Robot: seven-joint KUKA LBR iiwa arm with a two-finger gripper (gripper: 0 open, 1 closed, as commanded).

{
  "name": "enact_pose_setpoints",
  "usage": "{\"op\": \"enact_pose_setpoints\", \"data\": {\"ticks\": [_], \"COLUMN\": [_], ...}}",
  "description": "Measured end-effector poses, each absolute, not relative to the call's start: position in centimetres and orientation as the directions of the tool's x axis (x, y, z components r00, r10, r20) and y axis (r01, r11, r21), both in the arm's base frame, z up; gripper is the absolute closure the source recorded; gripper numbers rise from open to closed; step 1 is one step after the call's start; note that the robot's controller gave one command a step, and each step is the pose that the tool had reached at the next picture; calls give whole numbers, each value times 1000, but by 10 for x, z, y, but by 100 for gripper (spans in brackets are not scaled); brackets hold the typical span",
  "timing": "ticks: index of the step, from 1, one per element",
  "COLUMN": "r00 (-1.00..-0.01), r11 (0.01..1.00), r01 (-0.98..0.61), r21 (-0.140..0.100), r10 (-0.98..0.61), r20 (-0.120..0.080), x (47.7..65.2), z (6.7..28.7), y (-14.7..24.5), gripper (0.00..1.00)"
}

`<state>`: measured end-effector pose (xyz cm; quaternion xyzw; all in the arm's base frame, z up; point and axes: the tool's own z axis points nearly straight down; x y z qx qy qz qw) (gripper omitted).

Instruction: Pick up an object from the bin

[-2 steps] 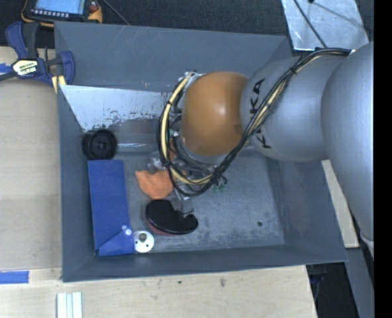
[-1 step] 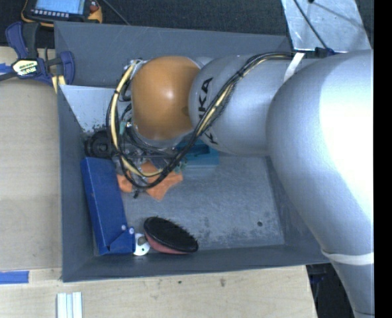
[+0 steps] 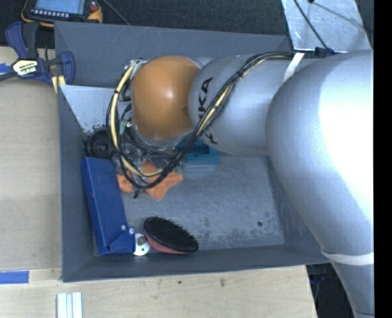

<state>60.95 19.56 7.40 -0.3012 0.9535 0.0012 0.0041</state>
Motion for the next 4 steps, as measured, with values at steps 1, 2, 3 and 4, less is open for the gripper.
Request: {"op": "enact_pose_setpoints", "data": {"ticks": [1, 2, 3, 4], "r00": [-816, -820, -809, -809], "r11": [816, 820, 809, 809], "r01": [-578, -573, -588, -588], "r21": [3, -4, 2, 2], "r10": [-578, -573, -588, -588], "r20": [3, -13, 2, 2], "x": [604, 604, 593, 564], "z": [122, 138, 154, 219], "y": [177, 190, 183, 180], "gripper": [100, 100, 100, 100]}}
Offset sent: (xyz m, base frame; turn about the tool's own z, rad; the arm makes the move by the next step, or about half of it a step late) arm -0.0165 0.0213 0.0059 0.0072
